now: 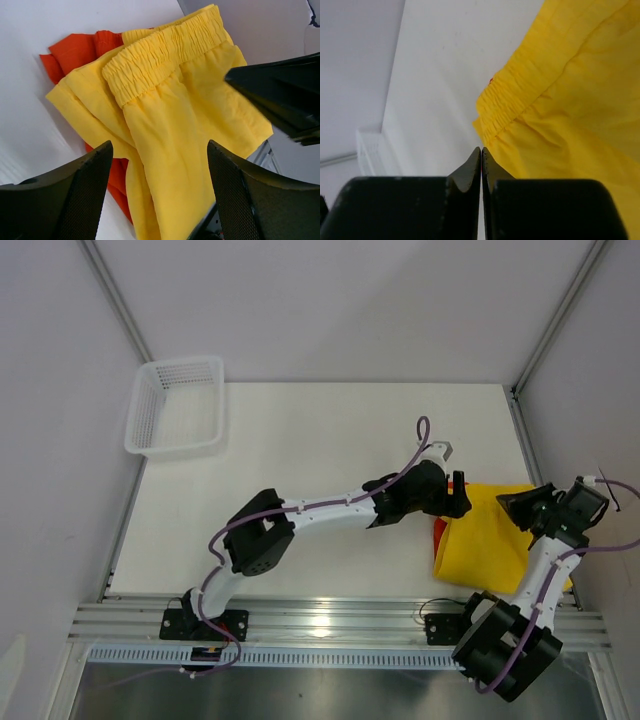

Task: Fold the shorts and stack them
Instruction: Neatly place the folded shorts to the corner

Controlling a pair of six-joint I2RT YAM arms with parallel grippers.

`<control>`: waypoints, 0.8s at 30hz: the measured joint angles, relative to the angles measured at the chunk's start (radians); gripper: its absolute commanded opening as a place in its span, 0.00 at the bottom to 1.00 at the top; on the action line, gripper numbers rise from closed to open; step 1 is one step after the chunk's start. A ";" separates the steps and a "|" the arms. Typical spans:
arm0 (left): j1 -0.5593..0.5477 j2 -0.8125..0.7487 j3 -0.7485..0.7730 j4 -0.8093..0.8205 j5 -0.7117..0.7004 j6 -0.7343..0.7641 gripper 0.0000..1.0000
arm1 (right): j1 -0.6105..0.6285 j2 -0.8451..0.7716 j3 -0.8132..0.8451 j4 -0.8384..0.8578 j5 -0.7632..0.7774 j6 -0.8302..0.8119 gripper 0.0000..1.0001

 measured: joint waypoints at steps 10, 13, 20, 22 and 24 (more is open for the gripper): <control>0.015 0.028 -0.047 0.094 0.068 -0.048 0.72 | -0.004 0.132 -0.196 0.301 -0.247 0.061 0.00; 0.016 0.046 -0.043 0.111 0.077 -0.048 0.57 | -0.004 0.235 -0.237 0.344 -0.248 0.060 0.00; 0.021 0.151 -0.009 0.101 0.082 -0.073 0.32 | -0.002 0.305 -0.259 0.362 -0.231 0.046 0.00; 0.023 0.179 0.000 0.084 0.082 -0.078 0.28 | 0.003 0.291 -0.253 0.352 -0.216 0.037 0.00; 0.023 0.203 0.015 0.066 0.082 -0.085 0.28 | 0.007 0.268 -0.239 0.328 -0.204 0.027 0.00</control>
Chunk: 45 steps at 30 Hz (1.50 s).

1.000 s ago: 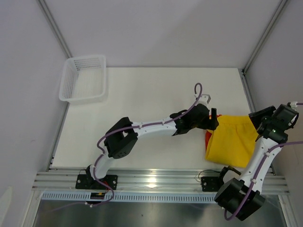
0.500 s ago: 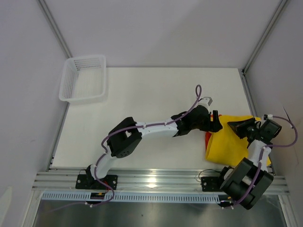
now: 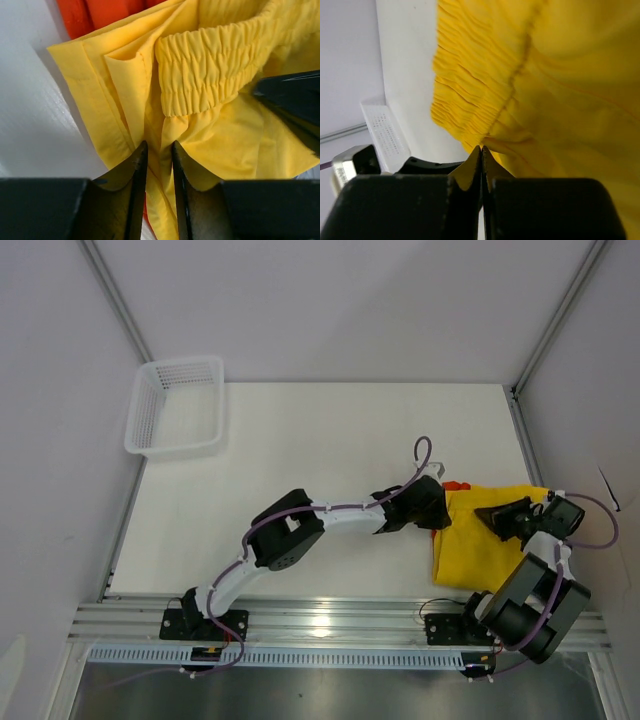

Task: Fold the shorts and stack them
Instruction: Neatly place the folded shorts to the corner

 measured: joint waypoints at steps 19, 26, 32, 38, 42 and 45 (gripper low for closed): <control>0.082 -0.357 -0.135 -0.160 -0.024 0.096 0.80 | 0.297 -0.235 0.417 -0.261 0.174 -0.119 0.79; 0.257 -0.813 -0.477 -0.142 -0.058 0.161 0.81 | 0.727 -0.274 0.466 -0.254 0.437 -0.201 0.97; 0.462 -1.115 -0.873 -0.185 -0.166 0.243 0.81 | 1.001 -0.346 0.360 -0.155 0.612 -0.260 1.00; 0.487 -1.357 -1.120 -0.232 -0.227 0.309 0.82 | 1.326 -0.276 0.217 -0.035 0.851 -0.352 1.00; 0.486 -1.513 -1.241 -0.215 -0.267 0.346 0.82 | 1.386 -0.270 0.072 0.086 0.885 -0.403 0.99; 0.486 -1.609 -1.332 -0.191 -0.307 0.372 0.82 | 1.386 -0.275 -0.024 0.179 0.906 -0.414 0.99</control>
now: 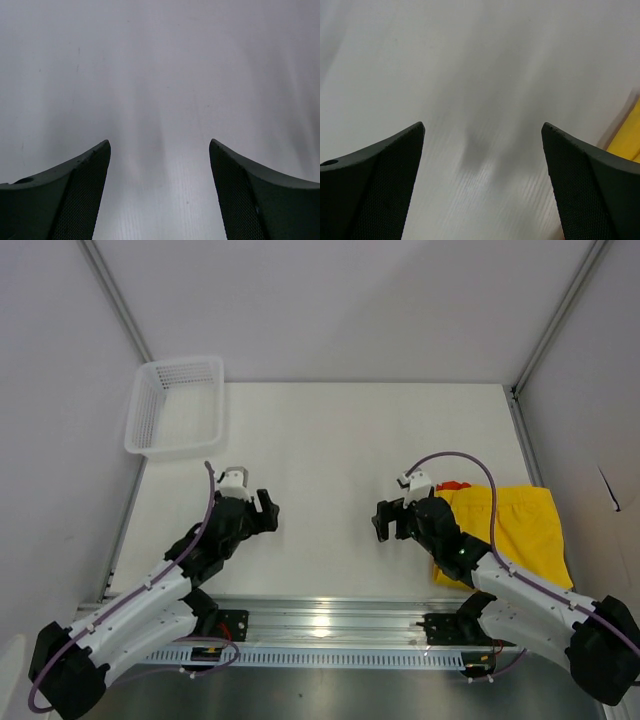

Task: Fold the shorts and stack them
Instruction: Neatly place the folded shorts to the corner

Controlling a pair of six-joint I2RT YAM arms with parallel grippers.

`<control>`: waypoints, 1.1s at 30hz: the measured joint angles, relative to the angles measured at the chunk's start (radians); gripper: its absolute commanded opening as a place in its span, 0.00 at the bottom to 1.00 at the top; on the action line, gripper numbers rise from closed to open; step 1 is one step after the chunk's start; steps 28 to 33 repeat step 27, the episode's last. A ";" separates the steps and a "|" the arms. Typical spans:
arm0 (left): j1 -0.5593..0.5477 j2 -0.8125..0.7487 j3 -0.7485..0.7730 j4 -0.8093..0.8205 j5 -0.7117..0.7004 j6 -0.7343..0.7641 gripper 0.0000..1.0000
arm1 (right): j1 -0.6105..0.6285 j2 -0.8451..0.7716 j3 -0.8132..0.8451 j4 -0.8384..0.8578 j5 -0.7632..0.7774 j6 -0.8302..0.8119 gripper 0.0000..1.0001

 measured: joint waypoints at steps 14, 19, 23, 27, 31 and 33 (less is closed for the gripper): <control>0.000 -0.218 -0.171 0.105 -0.048 0.036 0.97 | -0.001 -0.043 -0.062 0.106 0.034 -0.002 1.00; 0.000 -0.195 -0.171 0.111 -0.043 0.043 0.99 | -0.001 -0.042 -0.062 0.108 0.035 -0.002 1.00; 0.000 -0.201 -0.171 0.114 -0.029 0.053 0.99 | -0.001 -0.042 -0.062 0.110 0.035 -0.002 0.99; 0.000 -0.211 -0.171 0.118 -0.029 0.054 0.99 | -0.002 -0.040 -0.062 0.113 0.034 -0.001 1.00; 0.000 -0.211 -0.171 0.118 -0.029 0.054 0.99 | -0.002 -0.040 -0.062 0.113 0.034 -0.001 1.00; 0.000 -0.211 -0.171 0.118 -0.029 0.054 0.99 | -0.002 -0.040 -0.062 0.113 0.034 -0.001 1.00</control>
